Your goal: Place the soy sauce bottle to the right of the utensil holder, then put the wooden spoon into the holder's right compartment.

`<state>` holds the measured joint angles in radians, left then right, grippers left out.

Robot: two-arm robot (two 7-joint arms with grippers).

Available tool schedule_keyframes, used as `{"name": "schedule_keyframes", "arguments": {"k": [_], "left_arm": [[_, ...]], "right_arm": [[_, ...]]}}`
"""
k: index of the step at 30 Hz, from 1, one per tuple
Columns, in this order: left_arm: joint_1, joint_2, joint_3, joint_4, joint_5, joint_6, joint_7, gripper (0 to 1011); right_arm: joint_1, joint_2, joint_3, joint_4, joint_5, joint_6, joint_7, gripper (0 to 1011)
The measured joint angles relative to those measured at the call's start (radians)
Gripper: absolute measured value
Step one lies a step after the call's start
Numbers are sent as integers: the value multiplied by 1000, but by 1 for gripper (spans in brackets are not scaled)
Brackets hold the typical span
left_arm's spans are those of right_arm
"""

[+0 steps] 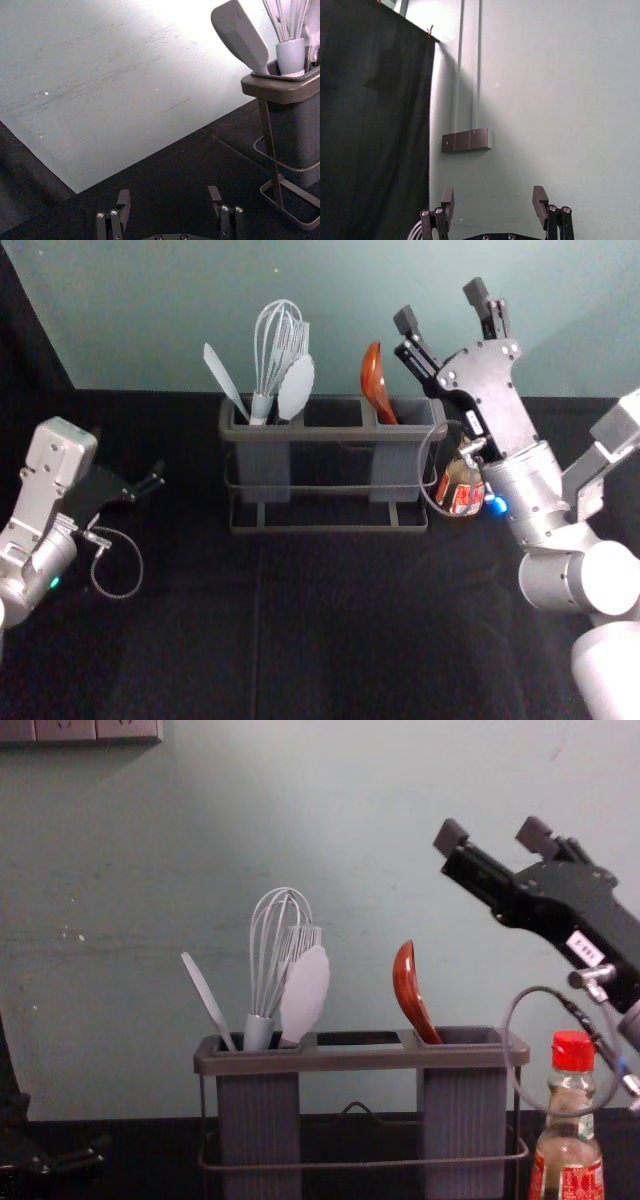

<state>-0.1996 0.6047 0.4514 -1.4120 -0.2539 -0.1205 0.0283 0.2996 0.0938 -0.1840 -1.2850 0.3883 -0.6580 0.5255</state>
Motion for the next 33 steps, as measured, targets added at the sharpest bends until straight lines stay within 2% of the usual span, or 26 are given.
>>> {"name": "schedule_keyframes", "arguments": {"k": [9,15,19,25,33], "left_arm": [[0,0,0,0,0,0,0,1011],[0,0,0,0,0,0,0,1011],[0,0,0,0,0,0,0,1011],[0,0,0,0,0,0,0,1011],[0,0,0,0,0,0,0,1011]], "right_arm": [[-25,39,39,-67,-25,-2,-22,1002],[-34,73,74,-106,-67,0,-51,1002],[-48,96,109,-148,-137,56,-113,1002],[-63,132,139,-198,-209,159,-175,1003],[-79,173,157,-237,-242,247,-200,1003]]}}
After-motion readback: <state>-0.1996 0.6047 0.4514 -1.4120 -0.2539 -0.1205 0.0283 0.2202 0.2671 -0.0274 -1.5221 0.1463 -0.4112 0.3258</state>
